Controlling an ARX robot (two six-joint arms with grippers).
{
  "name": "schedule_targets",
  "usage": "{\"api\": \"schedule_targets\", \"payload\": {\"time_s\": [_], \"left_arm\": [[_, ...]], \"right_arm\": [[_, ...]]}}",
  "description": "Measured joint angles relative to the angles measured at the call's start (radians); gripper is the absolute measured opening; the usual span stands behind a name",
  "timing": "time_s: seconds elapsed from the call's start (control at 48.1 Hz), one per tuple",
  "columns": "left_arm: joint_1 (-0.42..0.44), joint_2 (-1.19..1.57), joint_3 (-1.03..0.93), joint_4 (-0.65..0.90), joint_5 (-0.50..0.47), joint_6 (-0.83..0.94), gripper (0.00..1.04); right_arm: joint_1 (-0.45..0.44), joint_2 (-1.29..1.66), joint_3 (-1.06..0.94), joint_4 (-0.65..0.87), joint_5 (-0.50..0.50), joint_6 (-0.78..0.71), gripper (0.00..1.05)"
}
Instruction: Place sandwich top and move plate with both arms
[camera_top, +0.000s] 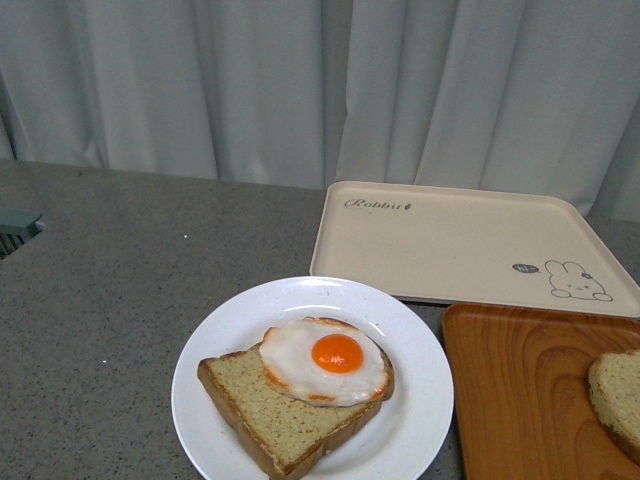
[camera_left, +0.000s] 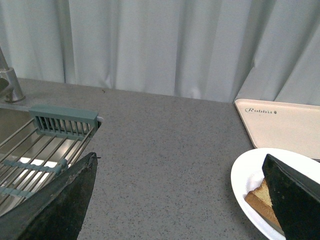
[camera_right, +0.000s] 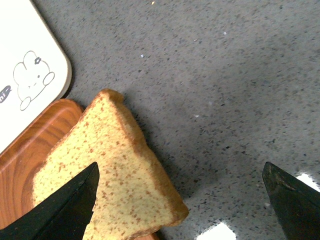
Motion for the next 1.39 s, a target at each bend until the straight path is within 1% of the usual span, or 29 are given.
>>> {"api": "schedule_targets", "payload": {"time_s": [0.395, 0.811, 1.165, 1.394], "left_arm": [[0.0, 0.0, 0.0, 0.0, 0.0, 0.0, 0.98], [0.0, 0.0, 0.0, 0.0, 0.0, 0.0, 0.98], [0.0, 0.0, 0.0, 0.0, 0.0, 0.0, 0.98], [0.0, 0.0, 0.0, 0.0, 0.0, 0.0, 0.98]], "right_arm": [[0.082, 0.077, -0.027, 0.099, 0.008, 0.056, 0.96], [0.1, 0.125, -0.039, 0.146, 0.011, 0.08, 0.96], [0.14, 0.175, -0.052, 0.216, -0.022, 0.091, 0.96], [0.148, 0.206, -0.053, 0.251, -0.031, 0.104, 0.96]]}}
